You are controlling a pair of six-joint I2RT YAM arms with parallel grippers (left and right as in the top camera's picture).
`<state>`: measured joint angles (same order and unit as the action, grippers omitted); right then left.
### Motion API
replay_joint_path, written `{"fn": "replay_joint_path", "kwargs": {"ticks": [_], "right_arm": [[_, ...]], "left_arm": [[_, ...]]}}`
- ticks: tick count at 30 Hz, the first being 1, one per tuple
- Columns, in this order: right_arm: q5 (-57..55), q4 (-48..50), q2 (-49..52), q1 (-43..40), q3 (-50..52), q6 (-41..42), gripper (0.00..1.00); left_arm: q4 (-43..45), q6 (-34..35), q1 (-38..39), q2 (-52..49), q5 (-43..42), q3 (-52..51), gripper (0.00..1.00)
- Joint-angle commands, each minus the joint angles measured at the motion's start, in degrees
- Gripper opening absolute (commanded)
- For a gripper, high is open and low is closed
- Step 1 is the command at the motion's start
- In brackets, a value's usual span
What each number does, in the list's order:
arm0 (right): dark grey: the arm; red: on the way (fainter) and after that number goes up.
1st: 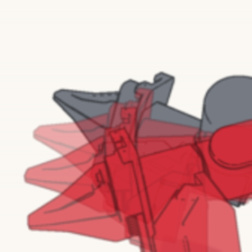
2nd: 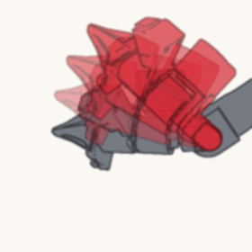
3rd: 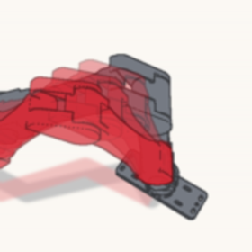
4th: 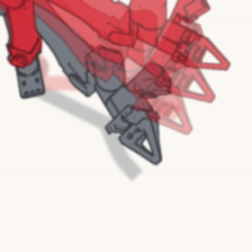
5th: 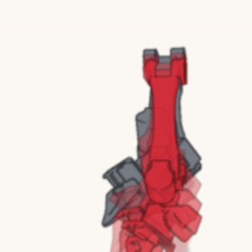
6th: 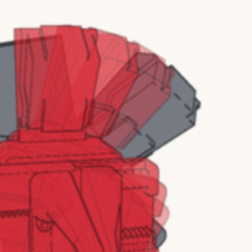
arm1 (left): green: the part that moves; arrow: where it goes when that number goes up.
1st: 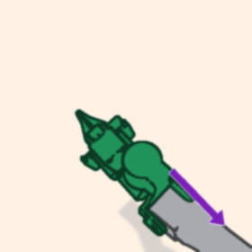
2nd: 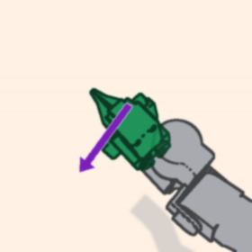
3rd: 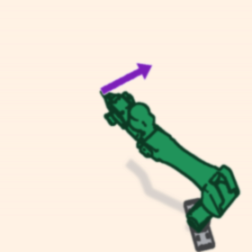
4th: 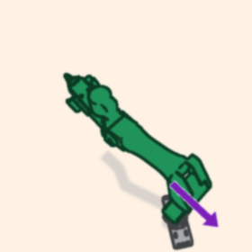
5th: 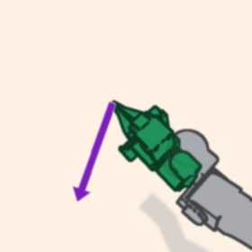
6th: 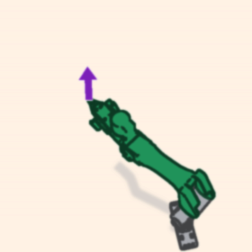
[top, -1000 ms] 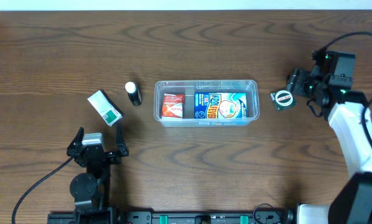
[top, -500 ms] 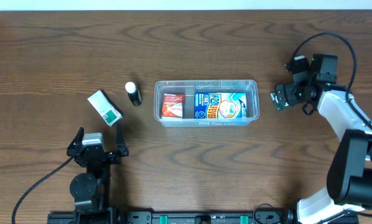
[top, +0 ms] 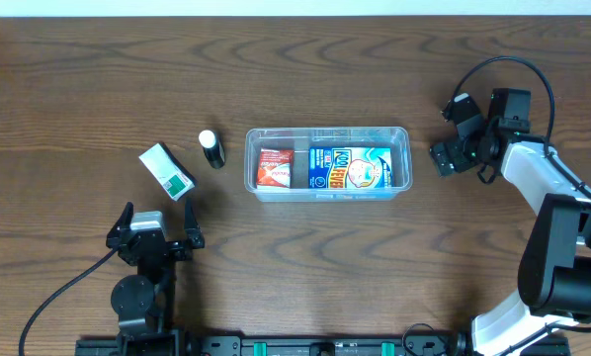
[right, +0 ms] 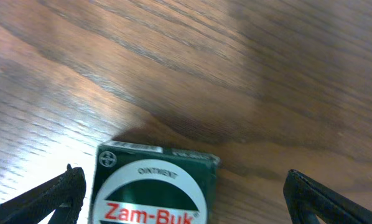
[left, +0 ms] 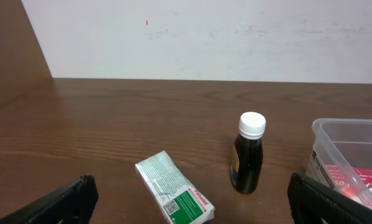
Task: Pack container
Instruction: 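Move right gripper to the green Zam-Buk tin and grasp it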
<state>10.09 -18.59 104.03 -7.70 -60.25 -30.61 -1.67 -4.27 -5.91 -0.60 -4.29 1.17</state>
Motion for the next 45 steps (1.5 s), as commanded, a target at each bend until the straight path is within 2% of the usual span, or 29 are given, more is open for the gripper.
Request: {"fn": "replay_joint_path", "kwargs": {"ticks": [1, 10, 15, 33, 36, 40, 42, 45], "right_arm": [[3.5, -0.3, 0.9, -0.4, 0.0, -1.4, 0.99], [3.4, -2.0, 0.9, -0.4, 0.0, -1.4, 0.99], [3.5, -2.1, 1.1, -0.6, 0.0, -1.4, 0.95], [3.3, -1.7, 4.9, -0.8, 0.1, -2.7, 0.91], [3.2, -1.2, 4.9, -0.9, 0.1, -2.6, 0.78], [2.7, -1.0, 4.9, -1.0, 0.1, -2.1, 0.47], [1.3, -0.5, 4.9, -1.0, 0.1, -0.4, 0.44], [0.7, 0.0, 4.9, -1.0, 0.1, 1.1, 0.47]], "left_arm": [[-1.9, 0.5, -0.3, 0.3, -0.7, -0.9, 0.98], [-1.9, 0.5, -0.3, 0.3, -0.6, -0.9, 0.98], [-1.9, 0.5, -0.3, 0.3, -0.6, -0.9, 0.98], [-1.9, 0.5, -0.3, 0.3, -0.7, -0.9, 0.98], [-1.9, 0.5, -0.3, 0.3, -0.7, -0.9, 0.98], [-1.9, 0.5, -0.3, 0.3, -0.6, -0.9, 0.98], [-1.9, 0.5, -0.3, 0.3, -0.6, -0.9, 0.98], [-1.9, 0.5, -0.3, 0.3, -0.6, -0.9, 0.98]]}}
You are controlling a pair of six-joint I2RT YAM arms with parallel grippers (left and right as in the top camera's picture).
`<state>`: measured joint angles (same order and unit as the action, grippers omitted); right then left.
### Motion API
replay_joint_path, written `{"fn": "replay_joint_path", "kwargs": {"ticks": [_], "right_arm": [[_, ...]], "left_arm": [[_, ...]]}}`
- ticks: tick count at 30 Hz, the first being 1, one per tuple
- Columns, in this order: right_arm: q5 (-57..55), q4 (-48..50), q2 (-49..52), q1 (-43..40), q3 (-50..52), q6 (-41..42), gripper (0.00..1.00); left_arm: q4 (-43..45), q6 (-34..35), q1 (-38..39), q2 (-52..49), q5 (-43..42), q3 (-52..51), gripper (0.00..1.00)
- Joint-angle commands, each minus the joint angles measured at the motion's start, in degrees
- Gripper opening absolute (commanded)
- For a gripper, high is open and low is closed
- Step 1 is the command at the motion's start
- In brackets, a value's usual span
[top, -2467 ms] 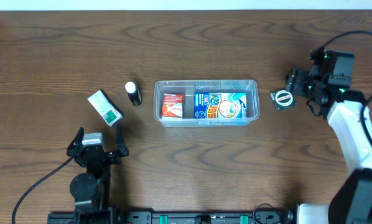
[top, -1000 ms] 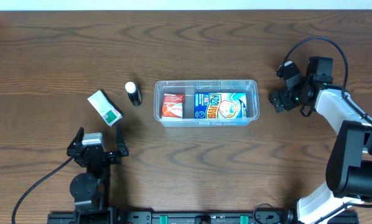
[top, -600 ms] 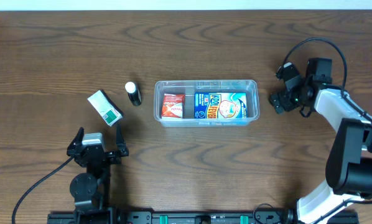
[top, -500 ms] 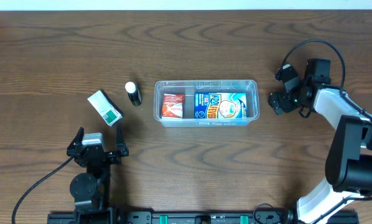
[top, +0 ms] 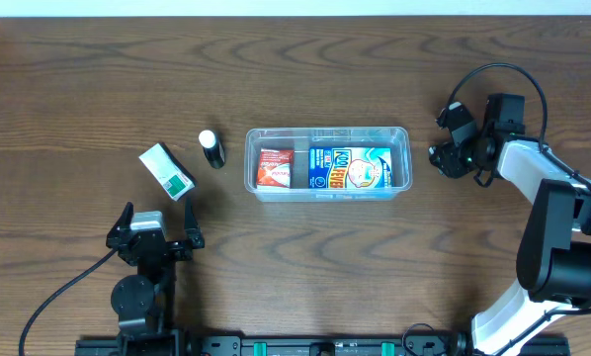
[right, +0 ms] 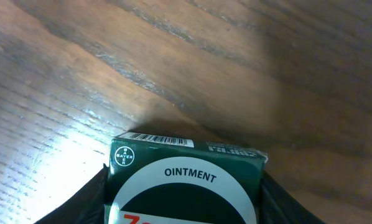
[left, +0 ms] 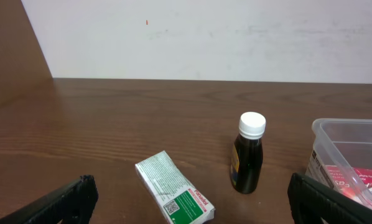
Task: Pack container
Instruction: 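Move right gripper to the green Zam-Buk tin and grasp it, then carry the green tin with right gripper toward the container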
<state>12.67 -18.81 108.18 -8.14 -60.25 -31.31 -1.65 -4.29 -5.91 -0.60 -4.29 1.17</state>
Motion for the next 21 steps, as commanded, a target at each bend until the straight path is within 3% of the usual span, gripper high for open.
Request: {"fn": "replay_joint_path", "kwargs": {"ticks": [1, 8, 15, 21], "right_arm": [[-1.9, 0.5, 0.8, -0.6, 0.1, 2.3, 0.48], [-1.9, 1.9, -0.5, -0.6, -1.8, 13.6, 0.47], [-0.8, 0.5, -6.6, -0.5, -5.7, 32.7, 0.47], [13.8, 0.4, -15.5, -0.5, -6.5, 42.2, 0.47]], "left_arm": [[-2.0, 0.5, -0.3, 0.3, -0.7, -0.9, 0.98], [-2.0, 0.5, -0.3, 0.3, -0.6, -0.9, 0.98], [-2.0, 0.5, -0.3, 0.3, -0.7, -0.9, 0.98], [-2.0, 0.5, -0.3, 0.3, -0.6, -0.9, 0.98]]}}
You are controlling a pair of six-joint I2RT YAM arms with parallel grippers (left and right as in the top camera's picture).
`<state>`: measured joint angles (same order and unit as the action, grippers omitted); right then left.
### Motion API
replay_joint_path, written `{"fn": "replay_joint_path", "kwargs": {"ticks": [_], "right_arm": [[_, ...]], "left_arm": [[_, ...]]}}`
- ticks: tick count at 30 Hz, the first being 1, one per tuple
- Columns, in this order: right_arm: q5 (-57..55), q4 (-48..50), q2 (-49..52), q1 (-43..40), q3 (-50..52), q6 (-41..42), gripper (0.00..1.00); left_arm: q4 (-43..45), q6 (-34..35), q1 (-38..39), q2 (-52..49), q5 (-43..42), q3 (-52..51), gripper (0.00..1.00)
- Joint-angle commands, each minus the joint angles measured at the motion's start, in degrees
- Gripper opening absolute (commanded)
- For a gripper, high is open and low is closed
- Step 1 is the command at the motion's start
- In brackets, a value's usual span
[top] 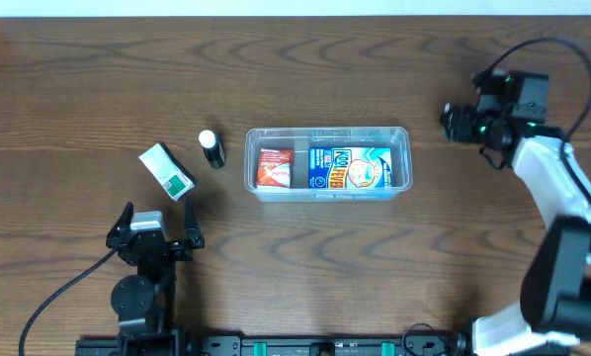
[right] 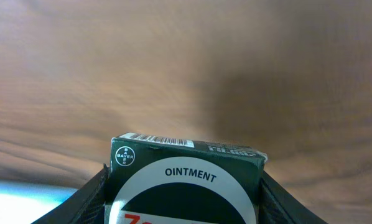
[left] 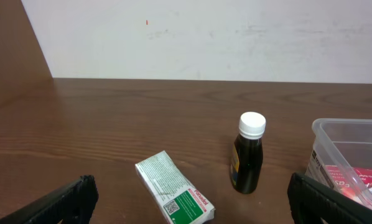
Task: Pack container
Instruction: 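Carry the green tin with right gripper toward the container, then lower the green tin into the container's left compartment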
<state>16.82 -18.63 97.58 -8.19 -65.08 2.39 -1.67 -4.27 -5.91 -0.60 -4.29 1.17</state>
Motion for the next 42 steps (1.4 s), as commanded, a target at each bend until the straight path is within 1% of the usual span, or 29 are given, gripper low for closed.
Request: {"fn": "replay_joint_path", "kwargs": {"ticks": [1, 4, 8, 13, 16, 22, 25, 29, 36, 42], "right_arm": [[12.6, 0.3, -6.4, -0.4, -1.7, 9.9, 0.46], [20.9, 0.2, -9.7, 0.4, -1.7, 15.0, 0.43], [28.9, 0.0, -11.0, 4.1, -1.7, 19.0, 0.44], [29.5, -0.1, -11.0, 12.0, -1.7, 20.5, 0.44], [23.8, -0.2, -10.8, 18.8, -1.6, 20.3, 0.45], [5.2, 0.2, -8.7, 34.0, -1.6, 20.4, 0.46], [-3.5, 3.0, -6.5, 40.6, -1.6, 22.0, 0.47], [-12.3, 8.8, -2.1, 47.3, -1.6, 24.0, 0.47], [-18.7, 17.9, 6.5, 52.5, -1.6, 24.8, 0.47], [-19.6, 20.0, 9.4, 52.9, -1.6, 25.0, 0.47]], "left_arm": [[-1.9, 0.5, -0.3, 0.3, -0.6, -0.9, 0.98], [-1.9, 0.5, -0.3, 0.3, -0.6, -0.9, 0.98], [-1.9, 0.5, -0.3, 0.3, -0.7, -0.9, 0.98], [-1.9, 0.5, -0.3, 0.3, -0.7, -0.9, 0.98], [-1.9, 0.5, -0.3, 0.3, -0.7, -0.9, 0.98], [-1.9, 0.5, -0.3, 0.3, -0.6, -0.9, 0.98], [-1.9, 0.5, -0.3, 0.3, -0.6, -0.9, 0.98], [-1.9, 0.5, -0.3, 0.3, -0.6, -0.9, 0.98], [-1.9, 0.5, -0.3, 0.3, -0.6, -0.9, 0.98], [-1.9, 0.5, -0.3, 0.3, -0.6, -0.9, 0.98]]}}
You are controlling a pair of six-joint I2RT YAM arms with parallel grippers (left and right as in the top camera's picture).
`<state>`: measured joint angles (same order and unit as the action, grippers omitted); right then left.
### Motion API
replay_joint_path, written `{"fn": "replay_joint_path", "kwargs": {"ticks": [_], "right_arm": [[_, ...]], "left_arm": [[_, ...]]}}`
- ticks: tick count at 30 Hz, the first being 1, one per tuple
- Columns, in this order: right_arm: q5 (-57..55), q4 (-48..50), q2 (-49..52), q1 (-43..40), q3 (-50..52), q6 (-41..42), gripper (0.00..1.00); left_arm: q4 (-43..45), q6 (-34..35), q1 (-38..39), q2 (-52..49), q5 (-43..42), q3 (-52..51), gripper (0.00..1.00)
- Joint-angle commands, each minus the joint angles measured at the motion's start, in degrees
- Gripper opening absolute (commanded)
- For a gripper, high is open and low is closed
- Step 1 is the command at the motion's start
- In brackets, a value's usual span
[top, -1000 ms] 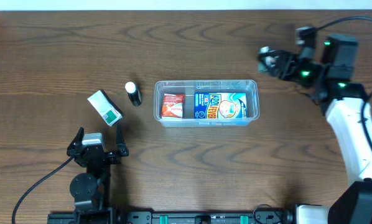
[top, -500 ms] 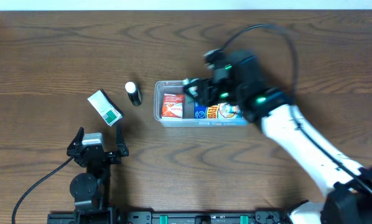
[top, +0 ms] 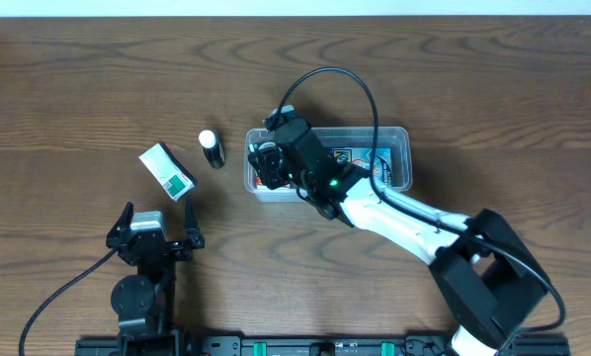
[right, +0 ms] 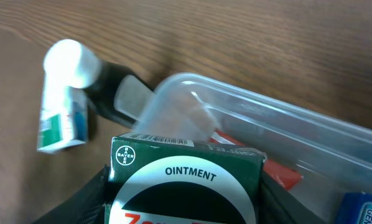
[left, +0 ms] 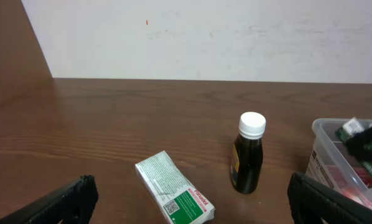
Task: Pack container
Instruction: 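Lower the green tin into the container's left compartment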
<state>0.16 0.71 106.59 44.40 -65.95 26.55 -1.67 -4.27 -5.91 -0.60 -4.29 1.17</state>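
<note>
A clear plastic container (top: 402, 134) sits mid-table, holding a red box (right: 268, 167) at its left end and a blue box (top: 375, 161). Above that left end hangs my right gripper (top: 268, 161), shut on a dark green ointment box (right: 186, 177) that fills its wrist view. Left of the container stand a dark bottle with a white cap (top: 211, 148) and a green-and-white Panadol box (top: 167, 170). My left gripper (top: 155, 237) rests open near the front edge, facing the Panadol box (left: 173, 194) and the bottle (left: 248, 152).
The right arm (top: 404, 213) stretches from the front right across the container's front wall. Bare wooden table lies behind the container and to its right.
My right gripper, still holding the ointment box, was off the container's right end and is now over its left end. The left arm, bottle and Panadol box have not moved.
My right gripper stood open around the ointment box on the table right of the container. It was then shut on the box, then held it a little farther back. Now it holds the box above the container's left end.
</note>
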Motion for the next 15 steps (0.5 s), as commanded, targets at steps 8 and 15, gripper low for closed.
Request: {"fn": "replay_joint_path", "kwargs": {"ticks": [8, 15], "right_arm": [[-3.8, 0.0, 0.4, 0.3, -0.8, 0.9, 0.46], [-7.9, -2.4, 0.6, 1.8, -0.8, 5.4, 0.45]], "left_arm": [[-1.9, 0.5, -0.3, 0.3, -0.6, -0.9, 0.98], [-1.9, 0.5, -0.3, 0.3, -0.6, -0.9, 0.98]]}}
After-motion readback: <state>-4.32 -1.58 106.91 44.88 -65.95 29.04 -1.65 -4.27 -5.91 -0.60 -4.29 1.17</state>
